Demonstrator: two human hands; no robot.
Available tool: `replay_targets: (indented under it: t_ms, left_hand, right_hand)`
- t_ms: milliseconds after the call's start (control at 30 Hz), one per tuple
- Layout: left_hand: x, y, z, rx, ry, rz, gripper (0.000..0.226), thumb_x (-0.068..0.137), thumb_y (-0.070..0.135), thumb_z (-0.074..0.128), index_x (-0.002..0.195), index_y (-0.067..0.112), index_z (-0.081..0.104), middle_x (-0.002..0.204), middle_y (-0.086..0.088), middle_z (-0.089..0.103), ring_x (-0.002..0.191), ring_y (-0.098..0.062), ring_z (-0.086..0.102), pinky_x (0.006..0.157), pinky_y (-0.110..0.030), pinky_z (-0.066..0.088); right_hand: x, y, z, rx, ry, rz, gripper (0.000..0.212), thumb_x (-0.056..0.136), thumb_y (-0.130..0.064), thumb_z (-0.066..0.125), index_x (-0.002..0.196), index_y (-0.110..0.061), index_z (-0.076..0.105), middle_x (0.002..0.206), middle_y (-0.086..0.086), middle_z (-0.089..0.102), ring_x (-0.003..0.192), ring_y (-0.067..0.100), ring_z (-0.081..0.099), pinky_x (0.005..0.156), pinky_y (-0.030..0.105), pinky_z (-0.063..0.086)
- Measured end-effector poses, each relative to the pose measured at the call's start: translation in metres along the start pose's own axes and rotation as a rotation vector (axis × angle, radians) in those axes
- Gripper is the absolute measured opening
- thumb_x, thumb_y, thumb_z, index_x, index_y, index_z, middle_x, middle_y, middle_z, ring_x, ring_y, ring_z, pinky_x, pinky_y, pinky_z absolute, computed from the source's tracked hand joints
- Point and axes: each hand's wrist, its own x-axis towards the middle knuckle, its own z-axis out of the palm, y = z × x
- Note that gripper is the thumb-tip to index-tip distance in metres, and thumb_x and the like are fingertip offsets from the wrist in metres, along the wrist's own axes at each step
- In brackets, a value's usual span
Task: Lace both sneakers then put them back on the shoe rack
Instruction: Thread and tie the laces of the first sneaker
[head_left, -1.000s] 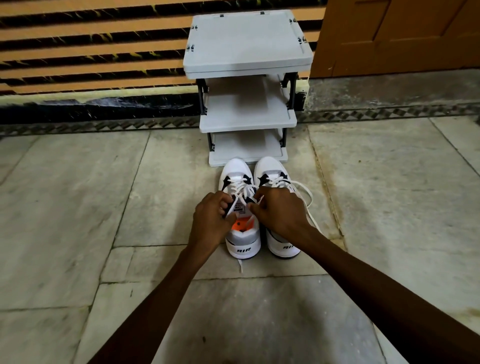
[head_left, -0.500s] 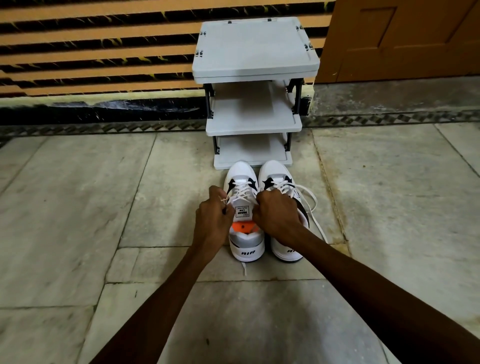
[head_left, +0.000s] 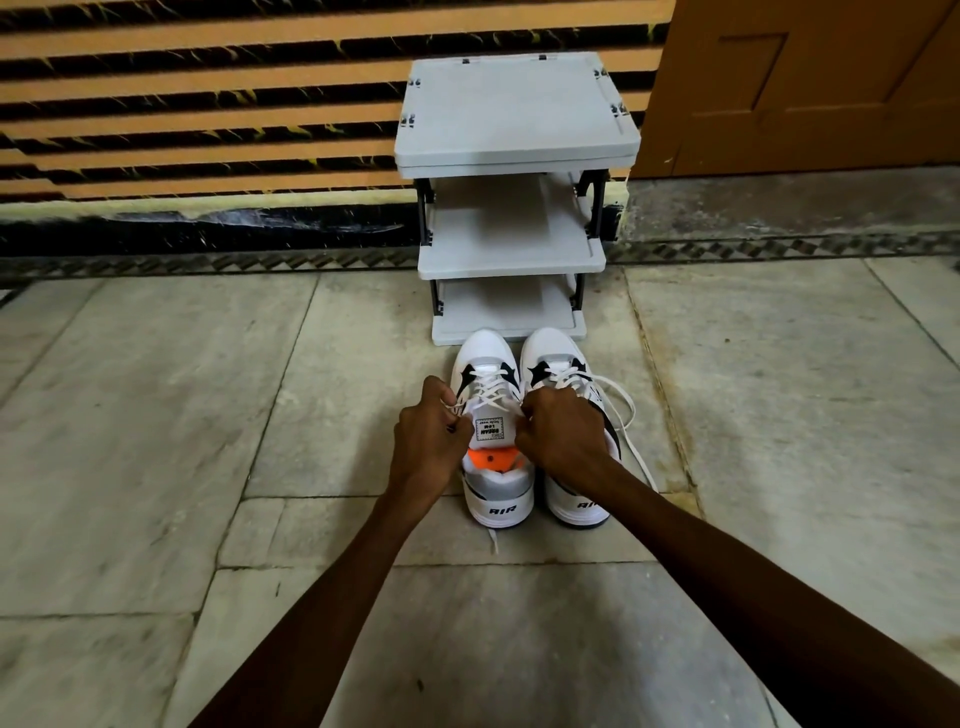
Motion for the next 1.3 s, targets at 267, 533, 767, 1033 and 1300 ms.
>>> replay_targets:
  t_ms: [267,533,767,1033,1300]
  left_hand:
    - [0.008,-0.001,0.005,0.058,-0.110,-0.017,0.046,0.081,0.025,0.068,0.123,0.017,0.053,0.096,-0.008,0.074,0.097,-0.026,0.067,0.082,-0.036,0.051]
    - [0.004,-0.004,0.003,0.301,-0.136,-0.087,0.052,0.086,0.056,0.056,0.117,0.016,0.063,0.119,-0.014,0.048,0.115,-0.033,0.046,0.095,-0.039,0.043]
    - [0.011,-0.009,-0.001,0.069,-0.209,-0.153,0.046,0.093,0.043,0.052,0.069,0.004,0.057,0.078,-0.016,0.063,0.082,-0.027,0.059,0.071,-0.035,0.042]
    - [0.011,0.003,-0.004,-0.202,-0.123,-0.218,0.035,0.095,0.031,0.054,0.066,0.014,0.063,0.059,0.008,0.060,0.057,-0.004,0.052,0.056,-0.016,0.039]
    - [0.014,0.010,0.002,-0.352,-0.035,-0.232,0.032,0.094,0.032,0.055,0.073,0.013,0.070,0.058,0.009,0.061,0.045,0.002,0.048,0.054,-0.023,0.036]
  right_hand:
    - [0.001,0.003,-0.006,0.129,-0.048,0.057,0.025,0.073,-0.041,0.075,0.083,-0.018,0.077,0.086,0.006,0.075,0.086,0.025,0.070,0.071,0.032,0.055]
    - [0.008,0.009,-0.020,0.256,-0.208,0.083,0.032,0.075,-0.040,0.079,0.092,-0.015,0.069,0.062,0.003,0.067,0.055,0.015,0.064,0.071,0.032,0.054]
    - [0.012,0.012,-0.022,0.332,-0.236,0.106,0.045,0.062,-0.027,0.088,0.092,0.001,0.070,0.067,0.015,0.074,0.053,0.019,0.067,0.073,0.039,0.057]
    - [0.020,0.007,-0.025,0.250,-0.142,0.091,0.029,0.062,-0.027,0.087,0.088,-0.020,0.075,0.081,0.006,0.076,0.068,0.016,0.068,0.061,0.024,0.047]
    - [0.011,0.005,-0.015,0.188,-0.210,0.039,0.032,0.059,-0.034,0.087,0.082,-0.015,0.075,0.086,0.005,0.073,0.080,0.022,0.068,0.068,0.032,0.054]
